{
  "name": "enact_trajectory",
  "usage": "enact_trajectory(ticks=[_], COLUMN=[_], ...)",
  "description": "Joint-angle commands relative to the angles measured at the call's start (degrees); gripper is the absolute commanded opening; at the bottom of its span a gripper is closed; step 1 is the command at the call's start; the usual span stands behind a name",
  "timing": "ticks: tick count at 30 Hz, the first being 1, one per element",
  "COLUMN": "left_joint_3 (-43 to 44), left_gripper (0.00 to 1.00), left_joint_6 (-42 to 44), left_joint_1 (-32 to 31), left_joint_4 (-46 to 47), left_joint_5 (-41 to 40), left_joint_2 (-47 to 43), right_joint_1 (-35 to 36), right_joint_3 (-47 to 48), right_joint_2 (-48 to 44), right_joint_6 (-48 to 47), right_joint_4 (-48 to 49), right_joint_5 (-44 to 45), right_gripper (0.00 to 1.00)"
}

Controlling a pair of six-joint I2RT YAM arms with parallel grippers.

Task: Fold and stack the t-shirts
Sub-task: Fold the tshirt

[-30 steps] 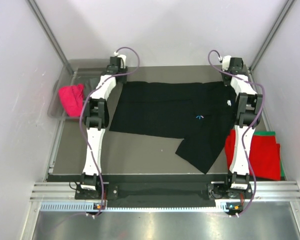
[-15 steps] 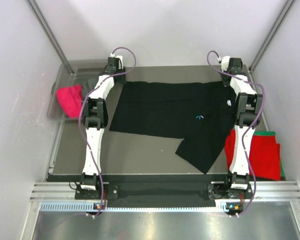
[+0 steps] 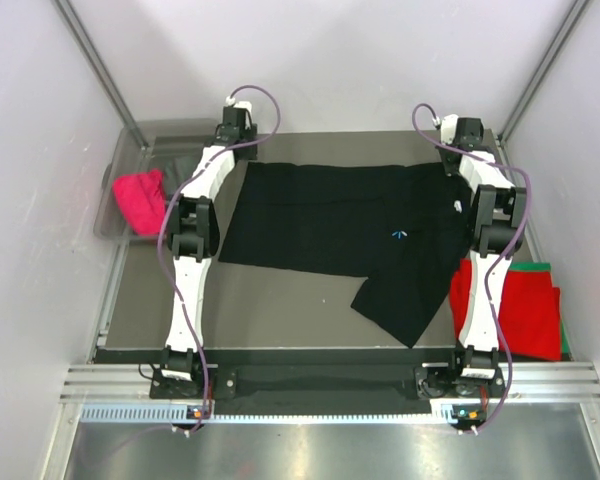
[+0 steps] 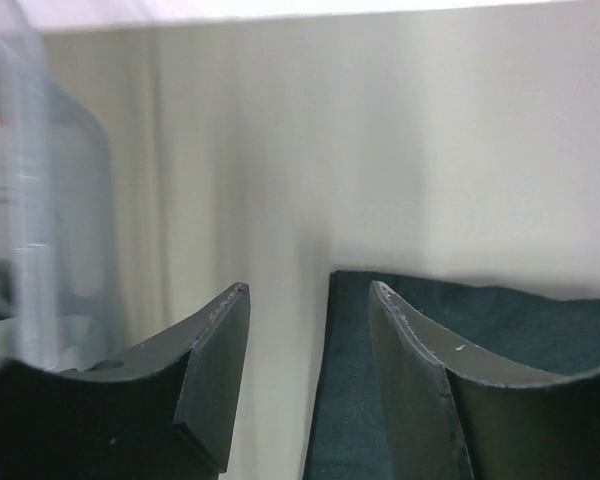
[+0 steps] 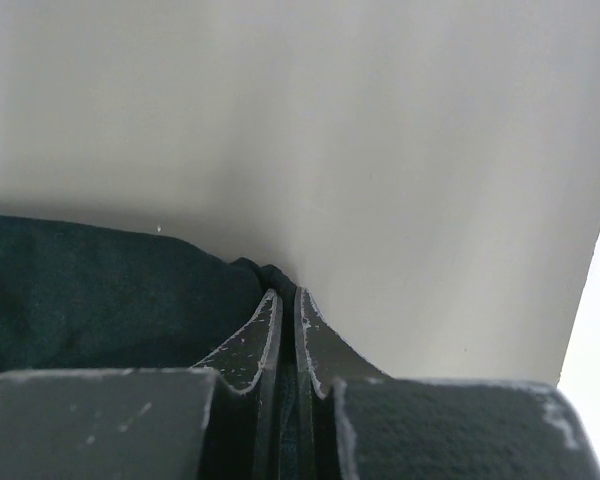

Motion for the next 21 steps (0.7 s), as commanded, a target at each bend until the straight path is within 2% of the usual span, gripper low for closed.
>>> enact_trajectory(ticks=[1,3,7,11,15,21], left_joint_3=[-0.71,-0.54,-0.89,-2.38,-2.39,-1.6], left_gripper=[0.56,0.56,0.55,0.49,0.45,0.44], left_joint_6=[2.4,2.76,2.06,1.44,2.14,2.85], left_joint_1=[-0.91,-0.91,-1.0,-1.09,-1.09,-1.0], left_joint_4=[4.85,4.59,2.4,1.6,1.6,1.78], left_joint_5=[-5.76,-5.77,-0.33,1.09,0.57,0.56], left_joint_2=[-6.5,-6.68,-6.24,-5.01,-3.34,-1.85], right_joint_1=[1.17,1.26,1.34,1.26,1.26,1.26], right_joint_3=[-1.08,-1.17,-1.08,-1.17,-1.17,-0.73], right_joint_2=[-3.82,-3.9,-3.82,-3.82,-3.73,-3.64], right_joint_6=[0.39,0.39,0.47,0.38,0.12,-0.05], right_joint_4=[-0.63,-0.63,-0.45,-0.45,-0.63,-0.8], right_joint_5=[-1.08,-1.08,-1.08,-1.08,-1.08,-1.08], right_gripper=[0.0,0.0,0.0,0.0,0.0,0.0])
